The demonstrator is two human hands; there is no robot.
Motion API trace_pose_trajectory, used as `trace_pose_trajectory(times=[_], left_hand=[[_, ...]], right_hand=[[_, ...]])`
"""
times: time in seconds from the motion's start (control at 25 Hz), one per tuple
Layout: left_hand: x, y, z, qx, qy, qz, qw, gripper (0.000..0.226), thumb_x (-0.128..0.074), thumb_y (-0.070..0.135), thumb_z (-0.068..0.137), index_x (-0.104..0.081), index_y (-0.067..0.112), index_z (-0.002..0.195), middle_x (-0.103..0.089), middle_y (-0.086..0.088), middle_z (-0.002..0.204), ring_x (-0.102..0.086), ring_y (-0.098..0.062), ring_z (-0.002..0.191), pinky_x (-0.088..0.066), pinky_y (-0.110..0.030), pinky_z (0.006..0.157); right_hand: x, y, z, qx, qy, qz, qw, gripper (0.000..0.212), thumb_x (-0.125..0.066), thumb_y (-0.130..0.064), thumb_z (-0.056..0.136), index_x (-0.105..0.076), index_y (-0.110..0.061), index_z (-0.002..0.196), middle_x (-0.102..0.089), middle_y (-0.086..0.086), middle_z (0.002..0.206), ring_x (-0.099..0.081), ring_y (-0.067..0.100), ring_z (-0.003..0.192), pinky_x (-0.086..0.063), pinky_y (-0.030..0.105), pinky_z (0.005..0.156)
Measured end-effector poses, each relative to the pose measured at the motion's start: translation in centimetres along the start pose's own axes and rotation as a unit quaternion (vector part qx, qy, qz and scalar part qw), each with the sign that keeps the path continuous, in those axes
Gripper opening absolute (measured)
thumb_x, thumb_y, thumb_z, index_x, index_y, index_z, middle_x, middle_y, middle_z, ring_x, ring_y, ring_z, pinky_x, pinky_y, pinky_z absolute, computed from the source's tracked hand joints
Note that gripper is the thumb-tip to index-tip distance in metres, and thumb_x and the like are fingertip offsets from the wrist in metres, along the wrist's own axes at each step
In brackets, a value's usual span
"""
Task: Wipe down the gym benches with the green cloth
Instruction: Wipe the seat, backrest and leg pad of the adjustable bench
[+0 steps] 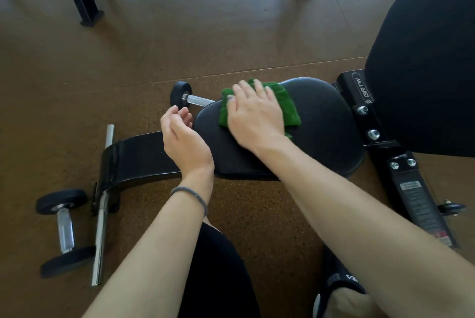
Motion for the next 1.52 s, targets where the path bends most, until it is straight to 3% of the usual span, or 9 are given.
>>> trace_pose_trajectory(times=[0.16, 0.28, 0.44, 0.52, 0.6, 0.84, 1.08, 1.32, 1.52], left_hand=[[1.1, -1.1, -0.2, 0.076, -0.090, -0.019, 0.993, 0.041, -0.035, 0.036, 0.108, -0.056, 0.024, 0.141, -0.065, 0.007, 0.132, -0.061, -0.006, 0.123, -0.045, -0.034, 0.113], [1.6, -1.2, -0.7, 0.084, -0.169, -0.019, 0.982, 0.043, -0.030, 0.040, 0.109, -0.056, 0.029, 0.141, -0.065, 0.014, 0.133, -0.062, -0.001, 0.122, -0.047, -0.028, 0.109], [2.2, -1.3, 0.3, 0.091, -0.202, -0.026, 0.975, 0.048, -0.024, 0.045, 0.110, -0.050, 0.032, 0.148, -0.062, 0.013, 0.138, -0.058, -0.004, 0.127, -0.045, -0.031, 0.110], [2.3, -1.7, 0.2, 0.107, -0.207, -0.033, 0.972, 0.048, -0.025, 0.049, 0.109, -0.051, 0.037, 0.147, -0.063, 0.013, 0.137, -0.060, -0.006, 0.126, -0.048, -0.033, 0.106], [2.8, -2.1, 0.5, 0.116, -0.200, -0.054, 0.971, 0.050, -0.026, 0.050, 0.107, -0.049, 0.035, 0.149, -0.063, 0.010, 0.139, -0.059, -0.011, 0.129, -0.045, -0.040, 0.113], [3.4, -2.2, 0.7, 0.113, -0.211, -0.070, 0.968, 0.051, -0.024, 0.048, 0.108, -0.046, 0.030, 0.151, -0.061, 0.012, 0.143, -0.055, -0.012, 0.135, -0.036, -0.045, 0.121], [3.5, -2.2, 0.6, 0.119, -0.224, -0.071, 0.965, 0.051, -0.029, 0.051, 0.105, -0.047, 0.034, 0.150, -0.060, 0.009, 0.145, -0.058, -0.014, 0.133, -0.042, -0.046, 0.117], [3.7, -2.1, 0.7, 0.096, -0.231, -0.020, 0.968, 0.055, -0.023, 0.049, 0.106, -0.046, 0.029, 0.152, -0.058, 0.012, 0.147, -0.051, -0.010, 0.139, -0.033, -0.044, 0.122], [2.6, -1.1, -0.9, 0.061, -0.270, 0.075, 0.958, 0.045, -0.031, 0.050, 0.108, -0.051, 0.036, 0.146, -0.063, 0.013, 0.139, -0.060, -0.007, 0.126, -0.044, -0.037, 0.112]], right_hand=[[0.0, -2.3, -6.9, 0.132, -0.002, -0.007, 0.991, 0.060, -0.018, -0.043, 0.107, -0.039, -0.021, 0.159, -0.033, 0.002, 0.167, -0.026, 0.028, 0.156, -0.019, 0.046, 0.128], [0.2, -1.4, -10.4, 0.186, -0.025, -0.029, 0.982, 0.057, -0.020, -0.045, 0.110, -0.032, -0.022, 0.161, -0.027, 0.002, 0.169, -0.021, 0.027, 0.158, -0.017, 0.047, 0.130], [-0.8, -3.9, -5.8, 0.198, -0.003, -0.049, 0.979, 0.056, -0.021, -0.041, 0.109, -0.040, -0.020, 0.158, -0.035, 0.003, 0.167, -0.028, 0.027, 0.156, -0.020, 0.046, 0.128], [-0.9, -5.5, -3.9, 0.170, -0.001, -0.047, 0.984, 0.057, -0.021, -0.040, 0.108, -0.044, -0.019, 0.156, -0.038, 0.004, 0.165, -0.028, 0.027, 0.155, -0.020, 0.046, 0.127], [-1.1, -5.8, -5.4, 0.163, 0.003, -0.034, 0.986, 0.055, -0.025, -0.041, 0.109, -0.044, -0.019, 0.156, -0.036, 0.004, 0.166, -0.027, 0.028, 0.156, -0.019, 0.047, 0.128], [-1.5, -5.1, -9.0, 0.252, 0.011, -0.079, 0.964, 0.053, -0.038, -0.041, 0.107, -0.048, -0.014, 0.152, -0.040, 0.012, 0.163, -0.033, 0.038, 0.152, -0.027, 0.055, 0.123], [-2.1, -8.0, -6.1, 0.142, 0.032, -0.031, 0.989, 0.045, -0.036, -0.037, 0.107, -0.058, -0.020, 0.143, -0.044, 0.005, 0.161, -0.030, 0.029, 0.154, -0.019, 0.049, 0.127], [-2.7, -4.7, -10.3, 0.244, 0.104, -0.089, 0.960, 0.050, -0.040, -0.038, 0.109, -0.047, -0.014, 0.152, -0.042, 0.014, 0.162, -0.039, 0.037, 0.149, -0.030, 0.052, 0.123], [-2.7, 0.6, -11.6, 0.294, 0.136, -0.102, 0.941, 0.056, -0.046, -0.049, 0.107, -0.047, -0.017, 0.154, -0.046, 0.012, 0.159, -0.046, 0.033, 0.146, -0.037, 0.050, 0.121]])
Point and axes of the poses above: each hand's wrist, its own z-axis towards the middle knuckle, its own x-axis out of the back of the hand, y = z × x, the point moved 3 cm from there along z, towards the middle knuckle
